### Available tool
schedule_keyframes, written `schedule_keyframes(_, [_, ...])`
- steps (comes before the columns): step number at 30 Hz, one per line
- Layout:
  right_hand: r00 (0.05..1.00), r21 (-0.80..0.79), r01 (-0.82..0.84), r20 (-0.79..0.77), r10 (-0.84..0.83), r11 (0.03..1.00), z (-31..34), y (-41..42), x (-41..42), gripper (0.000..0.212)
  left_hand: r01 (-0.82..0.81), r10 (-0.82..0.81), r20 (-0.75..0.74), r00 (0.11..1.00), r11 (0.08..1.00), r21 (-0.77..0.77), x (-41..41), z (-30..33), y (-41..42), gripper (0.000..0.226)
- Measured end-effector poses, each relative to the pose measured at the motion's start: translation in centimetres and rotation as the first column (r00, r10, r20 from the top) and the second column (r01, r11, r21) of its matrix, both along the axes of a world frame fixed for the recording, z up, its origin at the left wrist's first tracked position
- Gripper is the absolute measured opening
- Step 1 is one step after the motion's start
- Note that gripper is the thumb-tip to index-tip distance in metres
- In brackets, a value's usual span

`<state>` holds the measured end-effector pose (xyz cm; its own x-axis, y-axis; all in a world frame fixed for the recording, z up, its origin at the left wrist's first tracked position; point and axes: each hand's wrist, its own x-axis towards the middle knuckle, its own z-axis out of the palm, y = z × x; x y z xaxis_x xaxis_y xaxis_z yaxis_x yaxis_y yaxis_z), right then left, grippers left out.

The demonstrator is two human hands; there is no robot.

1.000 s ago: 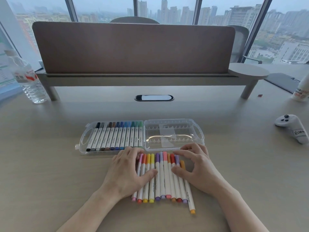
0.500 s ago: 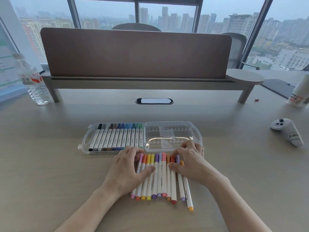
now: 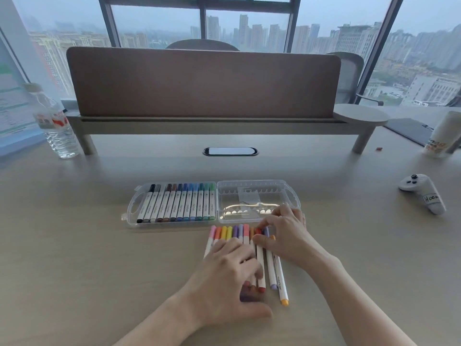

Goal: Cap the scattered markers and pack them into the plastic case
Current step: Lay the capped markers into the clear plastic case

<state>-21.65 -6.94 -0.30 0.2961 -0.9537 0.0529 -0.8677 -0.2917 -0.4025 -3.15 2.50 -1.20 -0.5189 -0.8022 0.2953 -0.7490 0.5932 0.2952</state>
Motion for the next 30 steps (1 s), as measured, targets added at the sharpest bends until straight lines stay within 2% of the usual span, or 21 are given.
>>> schedule_keyframes(6, [0.999,0.002,0.003,0.042,-0.003,1.000,-0.2,0.2,-0.4,0.025,-0.038,0.034,-0.039,0.999,0.995,-0.091,0.1,-0.2,-0.6,0.044])
schedule_keyframes(11, [0.977,-0.002,0.009,0.214,-0.008,1.000,0.7,-0.5,-0.6,0.012,-0.094,0.075,-0.156,0.985,0.989,-0.116,1.2,0.1,-0.9,0.048])
schedule_keyframes(15, [0.934,-0.010,0.027,0.358,-0.022,1.000,1.7,-2.1,0.2,0.009,-0.153,0.154,-0.338,0.928,0.988,0.031,2.0,0.9,-1.3,0.040])
schedule_keyframes(20, [0.848,0.044,0.019,0.529,-0.040,0.999,3.0,-4.4,2.1,0.007,-0.213,0.300,-0.499,0.813,0.951,0.224,2.6,2.2,-2.0,0.019])
schedule_keyframes(24, [0.783,0.081,-0.030,0.622,-0.027,0.996,3.5,-6.4,3.6,0.009,-0.178,0.358,-0.519,0.776,0.914,0.365,3.3,3.1,-3.3,0.031])
schedule_keyframes(30, [0.791,0.126,-0.079,0.612,-0.015,0.989,3.4,-10.3,6.2,0.006,-0.196,0.376,-0.427,0.822,0.892,0.408,4.7,3.0,-6.8,0.047])
